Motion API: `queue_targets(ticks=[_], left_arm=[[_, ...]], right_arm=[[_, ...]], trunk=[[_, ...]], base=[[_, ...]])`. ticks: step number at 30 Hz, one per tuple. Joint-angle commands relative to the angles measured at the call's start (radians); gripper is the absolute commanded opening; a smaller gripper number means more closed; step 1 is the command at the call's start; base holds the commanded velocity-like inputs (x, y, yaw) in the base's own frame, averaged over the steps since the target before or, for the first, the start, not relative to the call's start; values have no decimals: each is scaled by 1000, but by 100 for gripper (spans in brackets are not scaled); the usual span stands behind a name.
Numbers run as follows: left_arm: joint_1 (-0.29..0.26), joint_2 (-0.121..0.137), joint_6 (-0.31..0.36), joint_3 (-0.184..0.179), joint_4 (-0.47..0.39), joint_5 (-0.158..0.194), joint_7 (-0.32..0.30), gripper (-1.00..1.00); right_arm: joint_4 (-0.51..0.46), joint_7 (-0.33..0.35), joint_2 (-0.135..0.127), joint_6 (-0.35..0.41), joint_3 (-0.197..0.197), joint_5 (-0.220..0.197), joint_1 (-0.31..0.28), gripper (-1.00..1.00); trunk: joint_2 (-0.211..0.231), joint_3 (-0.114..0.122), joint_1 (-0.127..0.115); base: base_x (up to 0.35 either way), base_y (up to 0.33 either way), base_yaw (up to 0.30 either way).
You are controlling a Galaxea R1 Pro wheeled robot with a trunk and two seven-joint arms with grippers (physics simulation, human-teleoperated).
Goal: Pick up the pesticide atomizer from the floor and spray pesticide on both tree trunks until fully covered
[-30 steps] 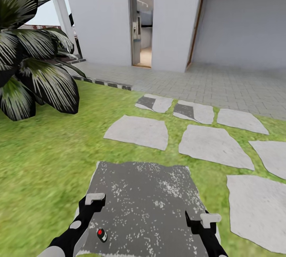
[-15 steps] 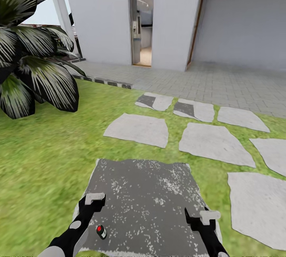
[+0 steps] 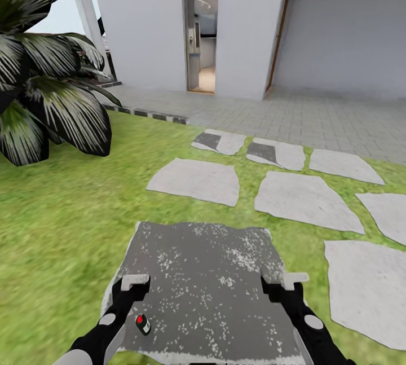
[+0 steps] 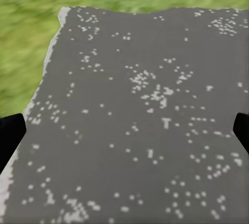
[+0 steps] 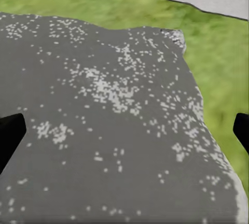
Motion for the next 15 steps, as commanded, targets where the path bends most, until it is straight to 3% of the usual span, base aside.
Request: queue_targets(ticks=[1, 7, 15], left_arm=[[0, 0, 0, 0, 0, 0, 0, 100], [0, 0, 0, 2, 0, 0, 0, 100], [0, 0, 0, 3, 0, 1, 0, 100]], right_arm=[[-1, 0, 0, 1, 0, 0, 0, 100], [0, -4, -1, -55, 1, 1, 0, 100], [0, -7, -2, -66, -1, 2, 1, 100]], trunk=[[-7, -3, 4], [-22, -25, 13], [-24, -56, 17]], base=[[0, 0, 0], [0, 0, 0], [0, 0, 0]])
